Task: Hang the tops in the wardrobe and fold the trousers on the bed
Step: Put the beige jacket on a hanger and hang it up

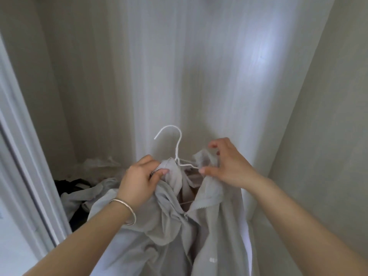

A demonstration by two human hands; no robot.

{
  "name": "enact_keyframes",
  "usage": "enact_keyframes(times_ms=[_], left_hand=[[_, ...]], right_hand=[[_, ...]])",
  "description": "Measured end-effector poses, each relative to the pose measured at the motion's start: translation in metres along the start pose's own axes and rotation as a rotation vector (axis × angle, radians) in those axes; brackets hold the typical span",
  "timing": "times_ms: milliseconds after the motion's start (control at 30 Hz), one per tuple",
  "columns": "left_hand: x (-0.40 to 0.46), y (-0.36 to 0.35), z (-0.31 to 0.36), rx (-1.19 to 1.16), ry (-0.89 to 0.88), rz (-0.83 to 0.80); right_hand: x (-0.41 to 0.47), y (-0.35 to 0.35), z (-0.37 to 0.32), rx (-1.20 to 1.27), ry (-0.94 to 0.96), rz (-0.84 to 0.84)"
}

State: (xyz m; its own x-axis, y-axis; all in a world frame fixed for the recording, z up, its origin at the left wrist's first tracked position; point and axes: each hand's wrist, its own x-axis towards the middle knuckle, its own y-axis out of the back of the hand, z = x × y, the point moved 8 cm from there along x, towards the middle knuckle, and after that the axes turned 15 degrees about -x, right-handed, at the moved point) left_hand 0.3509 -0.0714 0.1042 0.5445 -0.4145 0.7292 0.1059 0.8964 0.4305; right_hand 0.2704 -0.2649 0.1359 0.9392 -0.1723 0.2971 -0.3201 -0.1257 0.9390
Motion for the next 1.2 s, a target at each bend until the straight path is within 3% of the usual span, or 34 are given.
enact_keyframes(times_ms=[67, 167, 267, 367, 433, 500, 567, 633, 700, 767, 833, 867, 933, 1000, 1033, 1100, 1133, 1200], left_hand=[[0.004, -0.005, 0.012, -0.043, -0.07, -0.018], [0.013, -0.014, 0.026, -0.086, -0.109, -0.067], [0.023, -0.018, 0.024, -0.223, 0.021, -0.084], [0.034, -0.008, 0.008, -0.425, 0.227, 0.014], [0.042, 0.007, -0.016, -0.609, 0.424, 0.173], [0.048, 0.022, -0.037, -0.636, 0.53, 0.311], [0.059, 0.036, -0.041, -0.608, 0.518, 0.407], [0.075, 0.051, -0.019, -0.491, 0.371, 0.469], [0.092, 0.052, 0.025, -0.352, 0.076, 0.378], [0.1, 0.026, 0.06, -0.279, -0.135, 0.088], [0.094, -0.011, 0.063, -0.358, -0.044, -0.263], [0.091, -0.02, 0.06, -0.469, 0.043, -0.332], [0.09, -0.008, 0.038, -0.567, 0.136, -0.168], [0.084, 0.023, 0.012, -0.377, 0.14, 0.087], [0.075, 0.029, -0.004, -0.311, 0.188, 0.111], [0.052, 0.02, -0.039, -0.25, 0.328, 0.003], [0.041, 0.013, -0.053, -0.165, 0.361, -0.063], [0.029, 0.015, -0.069, -0.057, 0.357, -0.046]], right_hand=[[0.004, -0.006, -0.01, -0.087, 0.091, -0.023], [0.009, -0.013, -0.032, 0.048, 0.167, -0.098], [0.012, -0.02, -0.044, 0.328, 0.194, -0.215], [0.016, -0.011, -0.029, 0.474, 0.069, -0.208], [0.02, 0.01, -0.009, 0.42, -0.031, -0.052], [0.023, 0.026, 0.01, 0.278, -0.068, 0.095], [0.023, 0.03, 0.019, 0.148, -0.104, 0.09], [0.025, 0.021, 0.02, -0.043, -0.092, 0.002], [0.028, 0.015, 0.013, -0.174, -0.063, -0.05], [0.032, 0.023, 0.003, -0.141, -0.043, 0.005], [0.035, 0.039, -0.006, -0.038, -0.016, 0.117], [0.035, 0.049, -0.008, 0.012, -0.003, 0.176], [0.033, 0.069, -0.003, 0.077, 0.0, 0.256], [0.033, 0.086, 0.013, 0.154, -0.027, 0.311], [0.034, 0.094, 0.023, 0.221, -0.048, 0.338], [0.037, 0.11, 0.042, 0.348, -0.083, 0.41], [0.038, 0.119, 0.051, 0.374, -0.101, 0.451], [0.04, 0.137, 0.067, 0.389, -0.139, 0.518]])
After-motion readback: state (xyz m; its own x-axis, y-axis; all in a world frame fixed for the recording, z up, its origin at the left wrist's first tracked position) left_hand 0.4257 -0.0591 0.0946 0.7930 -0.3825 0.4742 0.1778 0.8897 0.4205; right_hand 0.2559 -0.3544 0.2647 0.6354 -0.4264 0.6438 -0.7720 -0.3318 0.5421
